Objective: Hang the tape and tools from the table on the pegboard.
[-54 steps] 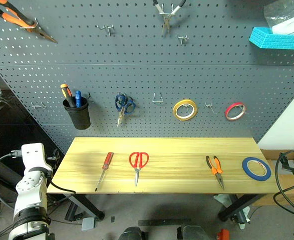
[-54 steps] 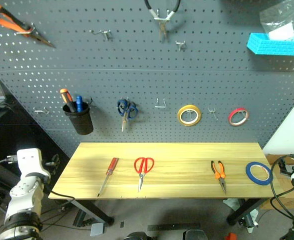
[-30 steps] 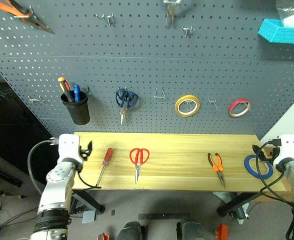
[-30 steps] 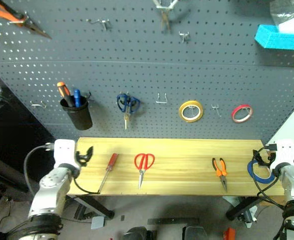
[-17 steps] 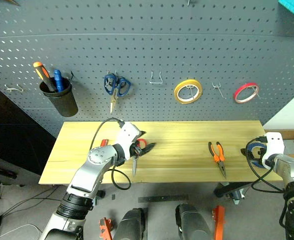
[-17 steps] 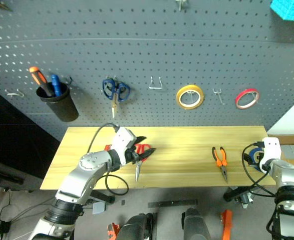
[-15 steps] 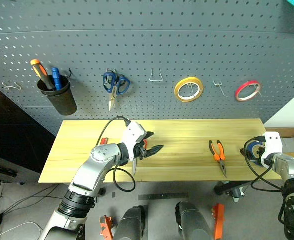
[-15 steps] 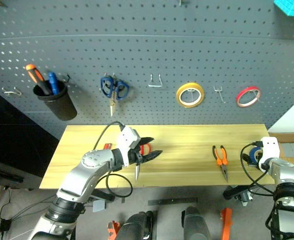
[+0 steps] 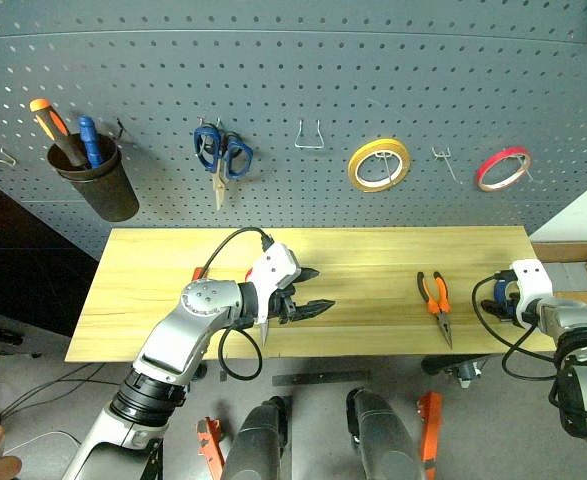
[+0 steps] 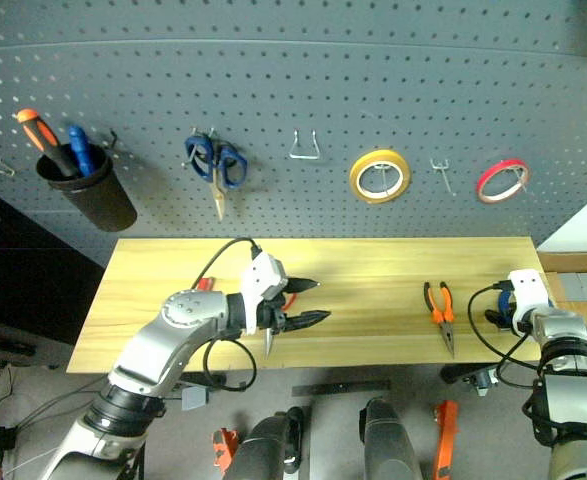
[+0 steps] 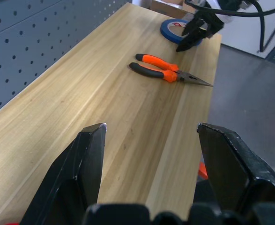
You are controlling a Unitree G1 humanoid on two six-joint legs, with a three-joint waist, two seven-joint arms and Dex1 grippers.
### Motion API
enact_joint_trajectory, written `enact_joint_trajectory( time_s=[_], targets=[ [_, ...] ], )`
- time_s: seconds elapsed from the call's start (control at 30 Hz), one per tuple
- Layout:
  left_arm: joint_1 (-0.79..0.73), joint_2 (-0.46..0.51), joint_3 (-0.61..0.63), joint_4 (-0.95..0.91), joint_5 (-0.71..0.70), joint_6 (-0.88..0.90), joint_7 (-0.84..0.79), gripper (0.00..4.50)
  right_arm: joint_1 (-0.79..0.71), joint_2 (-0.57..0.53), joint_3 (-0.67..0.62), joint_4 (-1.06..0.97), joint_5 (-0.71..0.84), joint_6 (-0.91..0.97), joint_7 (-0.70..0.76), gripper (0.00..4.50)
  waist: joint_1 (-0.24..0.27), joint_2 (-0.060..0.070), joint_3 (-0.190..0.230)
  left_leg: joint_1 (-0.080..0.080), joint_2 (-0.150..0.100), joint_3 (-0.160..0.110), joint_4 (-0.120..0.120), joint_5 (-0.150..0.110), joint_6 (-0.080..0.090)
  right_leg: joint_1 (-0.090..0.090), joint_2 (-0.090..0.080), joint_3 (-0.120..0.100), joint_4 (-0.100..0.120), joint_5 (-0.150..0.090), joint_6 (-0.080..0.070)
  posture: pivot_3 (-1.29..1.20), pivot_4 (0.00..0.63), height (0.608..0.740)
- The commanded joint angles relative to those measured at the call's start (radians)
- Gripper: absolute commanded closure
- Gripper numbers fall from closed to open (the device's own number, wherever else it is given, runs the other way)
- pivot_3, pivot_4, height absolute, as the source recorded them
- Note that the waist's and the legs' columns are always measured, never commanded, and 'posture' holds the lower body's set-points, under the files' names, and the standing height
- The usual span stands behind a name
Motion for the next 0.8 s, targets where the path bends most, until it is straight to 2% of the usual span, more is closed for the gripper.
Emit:
enact_joint_trajectory(
  time_s=[0.03, 0.17, 0.2, 0.37, 0.5, 0.67, 0.8],
  targets=[
    [0.003, 0.007, 0.009, -0.067, -0.032, -0.013, -0.028, 1.19, 0.017, -0.004, 0.022, 0.036, -0.031, 0.031, 0.024, 2.58, 0.0, 0.0, 0.0, 0.0, 0.0, 0.0, 0.0, 0.0, 0.0, 0.0, 0.0, 0.0, 0.0, 0.0, 0.0, -0.1, 0.324, 0.74],
    [0.004, 0.013, 0.017, -0.075, -0.041, -0.011, -0.041, 1.19, 0.043, 0.0, 0.05, 0.031, -0.058, 0.022, 0.027, 3.93, 0.003, -0.001, 0.0, 0.0, 0.0, -0.001, 0.0, 0.0, 0.0, 0.0, 0.0, 0.0, 0.0, 0.0, 0.0, -0.09, 0.304, 0.74],
    [0.004, 0.013, 0.019, -0.077, -0.043, -0.01, -0.042, 1.19, 0.051, 0.002, 0.058, 0.025, -0.066, 0.014, 0.027, 4.09, 0.004, -0.001, 0.0, 0.0, 0.0, -0.001, 0.0, 0.0, 0.0, 0.0, 0.0, -0.001, 0.0, 0.0, 0.0, -0.1, 0.301, 0.74],
    [0.004, 0.006, 0.032, -0.08, -0.049, -0.017, -0.031, 1.19, 0.107, 0.01, 0.049, -0.082, -0.058, -0.039, -0.022, 4.1, 0.004, -0.004, -0.003, 0.0, -0.001, -0.001, 0.001, 0.0, 0.0, 0.001, 0.0, -0.001, 0.0, 0.0, 0.001, -0.11, 0.277, 0.74],
    [0.003, -0.004, 0.043, -0.075, -0.049, -0.025, -0.012, 1.19, 0.25, -0.02, 0.017, -0.4, -0.031, -0.007, -0.022, 4.1, 0.006, -0.003, -0.003, 0.0, -0.001, -0.002, 0.001, 0.0, 0.0, 0.001, -0.001, -0.001, 0.0, 0.001, 0.002, -0.14, 0.256, 0.74],
    [-0.007, -0.022, 0.046, -0.057, -0.046, -0.053, -0.006, 1.19, 0.54, -0.057, -0.097, -1.071, -0.005, 0.166, -0.042, 4.11, 0.006, 0.006, -0.006, -0.003, -0.002, -0.001, 0.0, 0.0, -0.001, -0.004, -0.002, -0.001, 0.002, 0.0, 0.003, -0.17, 0.24, 0.74],
    [-0.019, -0.046, 0.05, -0.041, -0.047, -0.087, -0.003, 1.19, 0.705, -0.025, -0.149, -1.544, -0.045, 0.281, -0.102, 4.11, -0.004, 0.01, -0.009, -0.009, -0.001, 0.0, 0.001, 0.0, -0.001, -0.01, -0.002, 0.0, 0.002, 0.001, 0.005, -0.21, 0.241, 0.74]
  ],
)
